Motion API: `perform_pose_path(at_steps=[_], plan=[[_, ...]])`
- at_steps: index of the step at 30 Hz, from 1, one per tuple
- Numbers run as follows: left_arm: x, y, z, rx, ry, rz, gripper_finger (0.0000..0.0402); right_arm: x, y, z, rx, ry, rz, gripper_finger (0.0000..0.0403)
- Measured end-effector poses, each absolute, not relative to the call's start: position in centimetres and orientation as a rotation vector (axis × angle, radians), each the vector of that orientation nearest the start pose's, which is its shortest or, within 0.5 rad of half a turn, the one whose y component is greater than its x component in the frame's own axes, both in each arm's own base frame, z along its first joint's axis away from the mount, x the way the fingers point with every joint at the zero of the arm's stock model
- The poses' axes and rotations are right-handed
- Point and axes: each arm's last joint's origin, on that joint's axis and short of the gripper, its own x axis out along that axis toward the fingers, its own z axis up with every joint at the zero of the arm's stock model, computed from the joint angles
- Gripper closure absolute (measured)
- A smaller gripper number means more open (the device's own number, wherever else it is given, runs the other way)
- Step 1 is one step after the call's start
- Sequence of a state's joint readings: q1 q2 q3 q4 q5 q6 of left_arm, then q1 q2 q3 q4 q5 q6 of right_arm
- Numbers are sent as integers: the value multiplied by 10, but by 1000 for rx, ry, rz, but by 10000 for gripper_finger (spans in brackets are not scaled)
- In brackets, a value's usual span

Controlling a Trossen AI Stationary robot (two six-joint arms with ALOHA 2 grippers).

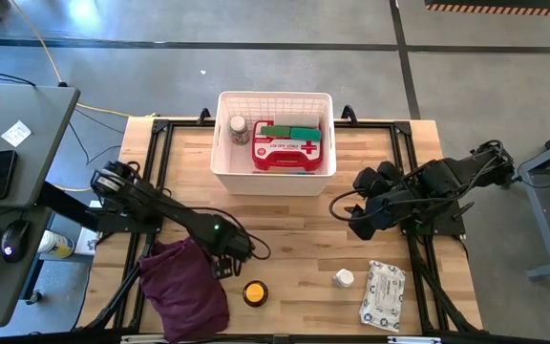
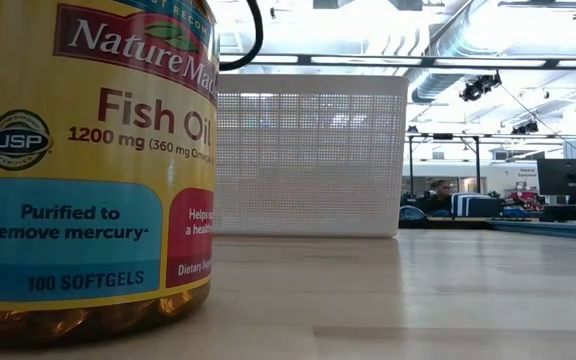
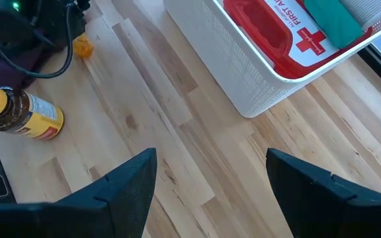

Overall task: Pick & place medical supplies in basket/bin
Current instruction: Put the orange pill bottle into the white bin

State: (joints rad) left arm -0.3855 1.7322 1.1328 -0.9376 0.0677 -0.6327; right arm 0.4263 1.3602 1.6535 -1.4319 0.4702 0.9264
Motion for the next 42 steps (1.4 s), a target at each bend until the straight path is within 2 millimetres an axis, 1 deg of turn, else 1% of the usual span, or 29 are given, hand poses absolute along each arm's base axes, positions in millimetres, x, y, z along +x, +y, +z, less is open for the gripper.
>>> perform_pose_path(at_steps=[12, 18, 21, 26, 34, 38, 42], plan=[[282, -116, 179, -259, 1535, 124, 137, 207, 80, 405, 353, 897, -490, 128], [282, -116, 179, -258, 1535, 126, 163, 207, 80, 405, 353, 897, -489, 128], [282, -116, 179, -257, 1535, 126, 164, 207, 80, 405, 354, 898, -488, 128], [282, -116, 179, -258, 1535, 126, 154, 207, 80, 405, 354, 899, -487, 128], [282, -116, 179, -258, 1535, 126, 170, 207, 80, 405, 354, 899, -487, 128], [282, -116, 179, -264, 1542, 120, 158, 207, 80, 405, 355, 901, -486, 128], [284, -118, 187, -257, 1541, 110, 160, 207, 80, 405, 356, 901, -485, 128]])
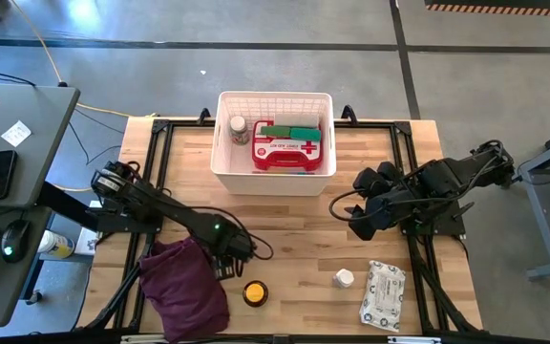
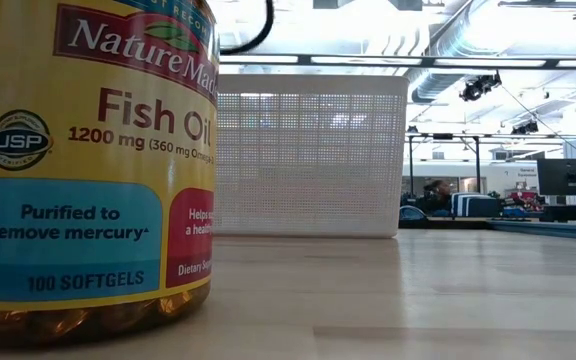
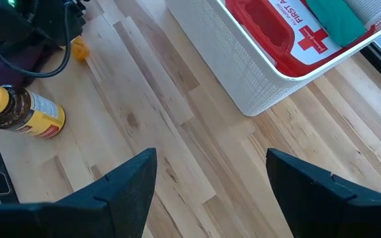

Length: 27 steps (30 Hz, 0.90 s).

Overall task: Pick & place medical supplies in basket/bin
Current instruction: Put the orange pill bottle into the white bin

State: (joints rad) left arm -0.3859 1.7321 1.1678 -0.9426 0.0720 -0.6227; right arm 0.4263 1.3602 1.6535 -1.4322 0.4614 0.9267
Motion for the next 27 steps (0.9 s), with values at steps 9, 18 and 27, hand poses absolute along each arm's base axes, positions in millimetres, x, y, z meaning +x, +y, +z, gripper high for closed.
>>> perform_pose_path(at_steps=[9, 18, 27], plan=[[298, -120, 229, -140, 1465, 109, 161, 207, 80, 405, 354, 902, -484, 128], [315, -100, 285, -38, 1356, 140, 174, 207, 80, 405, 353, 902, -483, 128], [333, -54, 349, -2, 1169, 162, 150, 207, 80, 405, 362, 900, -487, 128]])
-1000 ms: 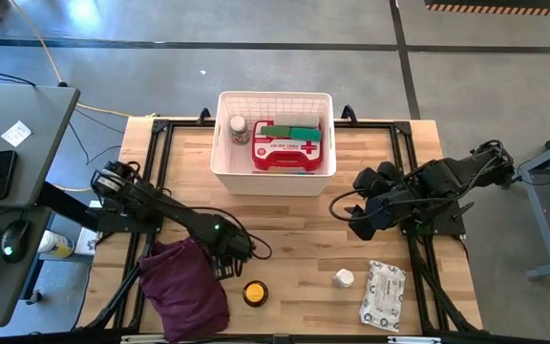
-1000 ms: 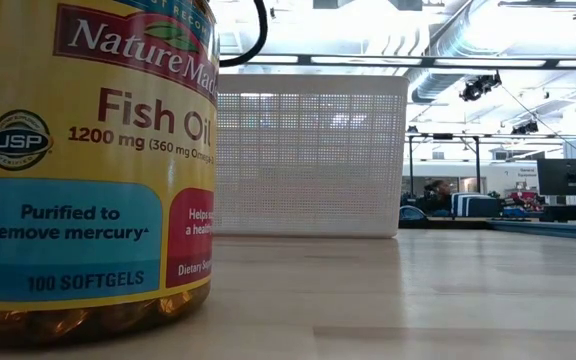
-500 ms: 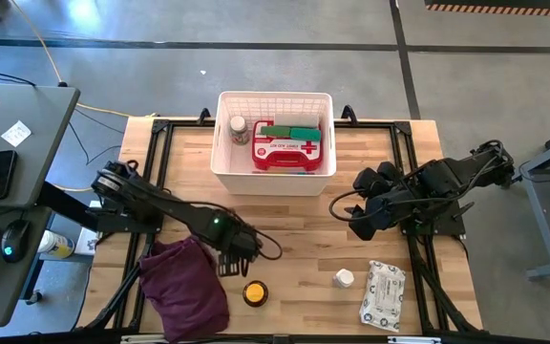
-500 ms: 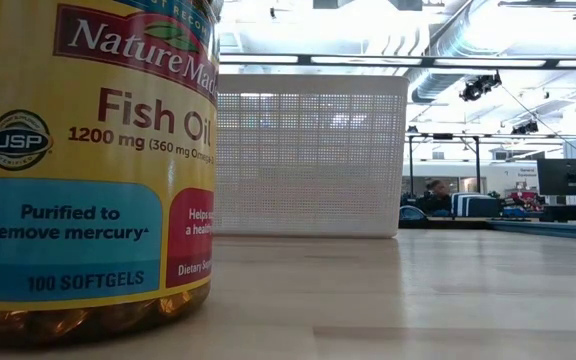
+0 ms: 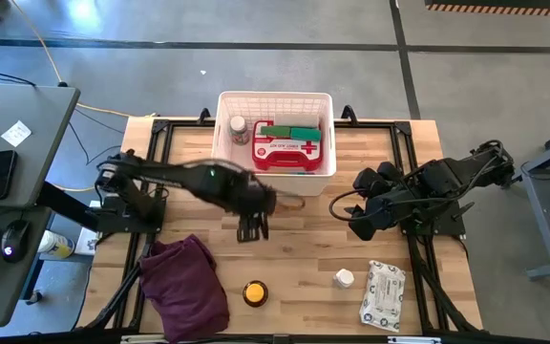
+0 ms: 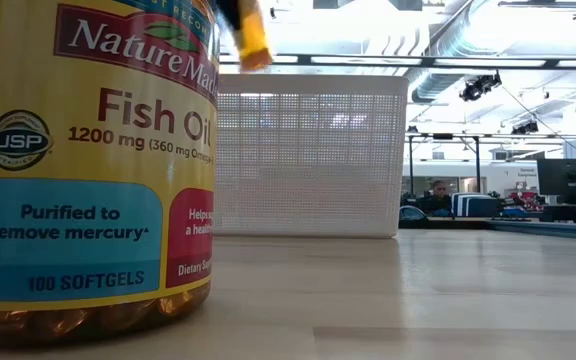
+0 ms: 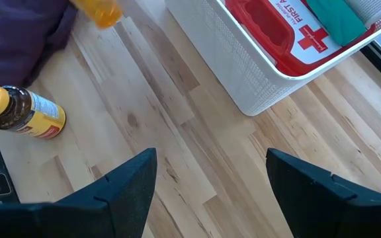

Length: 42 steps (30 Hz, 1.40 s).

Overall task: Pick & place medical supplies in basket/bin
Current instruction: Put the orange pill bottle into the white bin

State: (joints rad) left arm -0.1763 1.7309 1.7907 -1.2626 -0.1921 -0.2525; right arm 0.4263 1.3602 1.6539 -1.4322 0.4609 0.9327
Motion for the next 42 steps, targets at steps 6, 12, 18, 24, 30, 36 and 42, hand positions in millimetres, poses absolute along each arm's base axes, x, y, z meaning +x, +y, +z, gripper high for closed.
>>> perform_pose_path(at_steps=[6, 12, 18, 24, 30, 36, 42], plan=[[331, -16, 399, 15, 1043, 163, 175, 207, 80, 405, 364, 898, -491, 128], [318, 27, 432, 32, 986, 231, 153, 206, 79, 405, 349, 885, -512, 128], [300, 81, 435, 58, 1067, 375, 140, 206, 78, 405, 335, 879, -531, 128], [294, 135, 421, -19, 1141, 446, 171, 205, 77, 405, 321, 867, -549, 128], [302, 178, 394, -81, 1213, 453, 155, 205, 75, 405, 294, 849, -579, 128], [317, 209, 353, -160, 1339, 405, 158, 203, 74, 405, 279, 857, -593, 128], [325, 228, 323, -246, 1413, 361, 174, 202, 74, 404, 302, 862, -611, 128]])
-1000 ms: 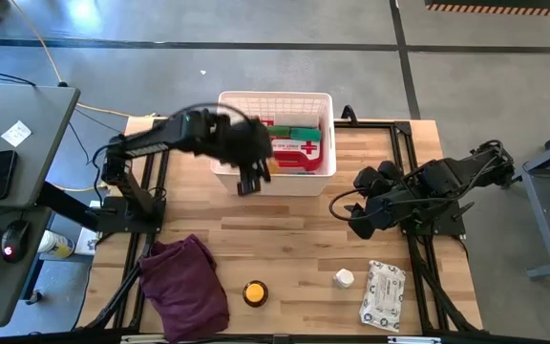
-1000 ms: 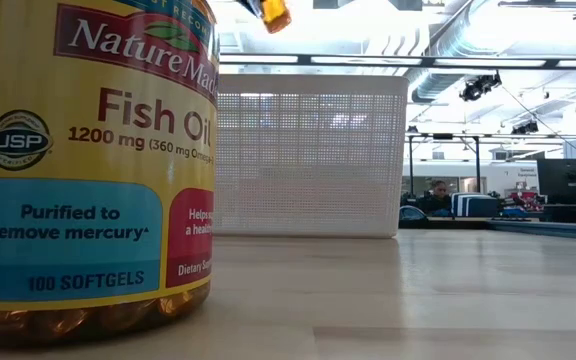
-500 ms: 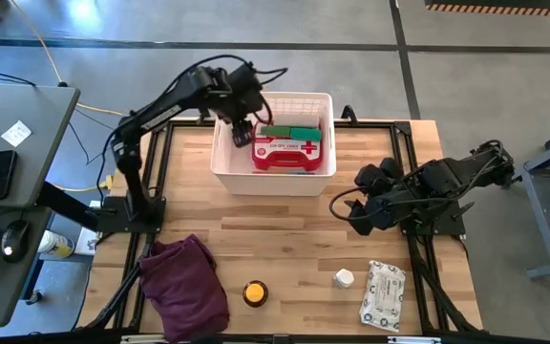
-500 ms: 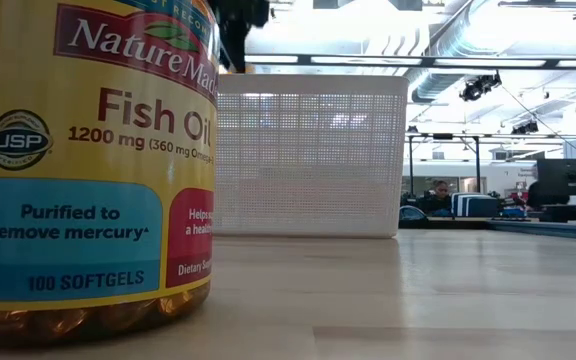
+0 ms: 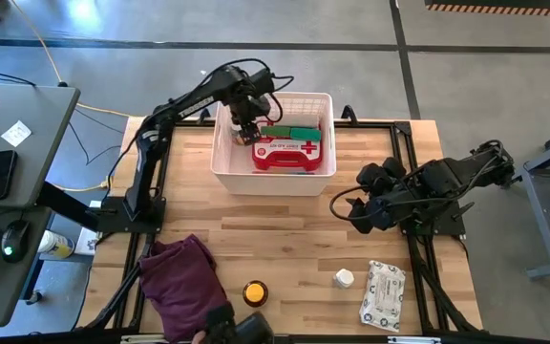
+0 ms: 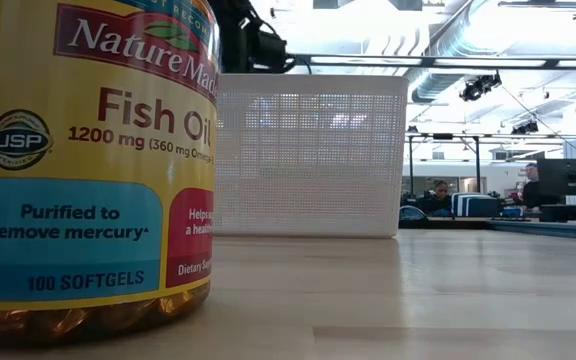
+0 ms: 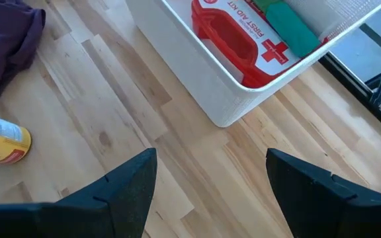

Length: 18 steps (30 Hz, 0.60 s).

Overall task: Pick & place medical supplies in basket/bin
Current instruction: Put the orange pill bottle into the white bin

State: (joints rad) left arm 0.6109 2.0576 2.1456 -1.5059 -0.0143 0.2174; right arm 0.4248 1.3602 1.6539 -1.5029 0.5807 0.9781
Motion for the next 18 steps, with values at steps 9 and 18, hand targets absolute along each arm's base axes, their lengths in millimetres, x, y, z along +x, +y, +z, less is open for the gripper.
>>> perform_pose_path(at_steps=[9, 18], plan=[[332, 232, 288, -258, 1472, 328, 163, 200, 71, 403, 293, 885, -635, 128], [332, 232, 251, -263, 1508, 314, 163, 201, 64, 402, 294, 921, -643, 128]])
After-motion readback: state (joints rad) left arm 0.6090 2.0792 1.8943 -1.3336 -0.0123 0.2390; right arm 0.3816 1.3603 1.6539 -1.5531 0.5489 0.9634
